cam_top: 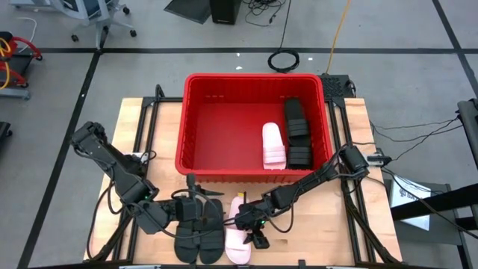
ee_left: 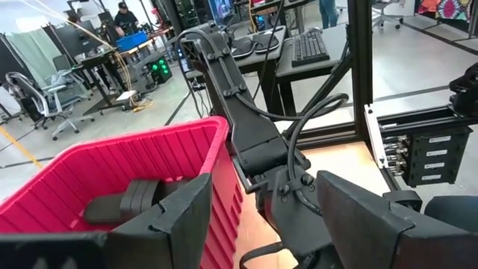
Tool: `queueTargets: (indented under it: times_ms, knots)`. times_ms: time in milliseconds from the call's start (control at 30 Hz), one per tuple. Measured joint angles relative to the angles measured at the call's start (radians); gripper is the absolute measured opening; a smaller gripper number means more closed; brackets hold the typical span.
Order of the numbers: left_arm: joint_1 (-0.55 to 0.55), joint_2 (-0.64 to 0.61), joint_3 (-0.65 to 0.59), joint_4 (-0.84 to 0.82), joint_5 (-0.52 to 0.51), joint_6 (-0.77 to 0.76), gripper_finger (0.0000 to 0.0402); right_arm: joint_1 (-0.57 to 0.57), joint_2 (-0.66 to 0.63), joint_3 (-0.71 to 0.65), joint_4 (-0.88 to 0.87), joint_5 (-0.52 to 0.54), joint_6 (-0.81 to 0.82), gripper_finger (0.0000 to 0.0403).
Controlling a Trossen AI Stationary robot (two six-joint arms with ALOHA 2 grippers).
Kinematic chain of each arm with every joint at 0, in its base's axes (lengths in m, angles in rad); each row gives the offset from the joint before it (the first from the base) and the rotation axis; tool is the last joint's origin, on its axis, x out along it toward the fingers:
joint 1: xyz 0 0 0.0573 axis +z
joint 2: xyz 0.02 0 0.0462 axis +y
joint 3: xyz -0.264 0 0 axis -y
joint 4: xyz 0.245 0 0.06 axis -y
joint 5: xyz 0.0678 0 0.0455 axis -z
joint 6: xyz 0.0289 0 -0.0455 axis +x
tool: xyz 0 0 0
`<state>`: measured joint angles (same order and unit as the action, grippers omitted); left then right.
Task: Pick and place slides into bin
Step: Put the pink slide into the red bin
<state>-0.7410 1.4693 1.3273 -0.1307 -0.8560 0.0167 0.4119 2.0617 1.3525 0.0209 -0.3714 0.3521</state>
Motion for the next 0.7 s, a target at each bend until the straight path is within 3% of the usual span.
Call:
queueTargets:
  times_ms: [200, 567, 700]
  knots:
    - [0.000, 0.000, 0.000, 0.000, 0.009, 0.001, 0.0241, -0.006, 0.000, 0.000, 0.004, -0.032, -0.002, 0.0143]
    - [0.000, 0.000, 0.000, 0.000, 0.009, 0.001, 0.0241, -0.017, 0.000, 0.000, 0.020, -0.080, -0.059, 0.0019]
    - [0.000, 0.000, 0.000, 0.000, 0.009, 0.001, 0.0241, -0.023, 0.000, -0.001, 0.019, -0.080, -0.077, 0.0010]
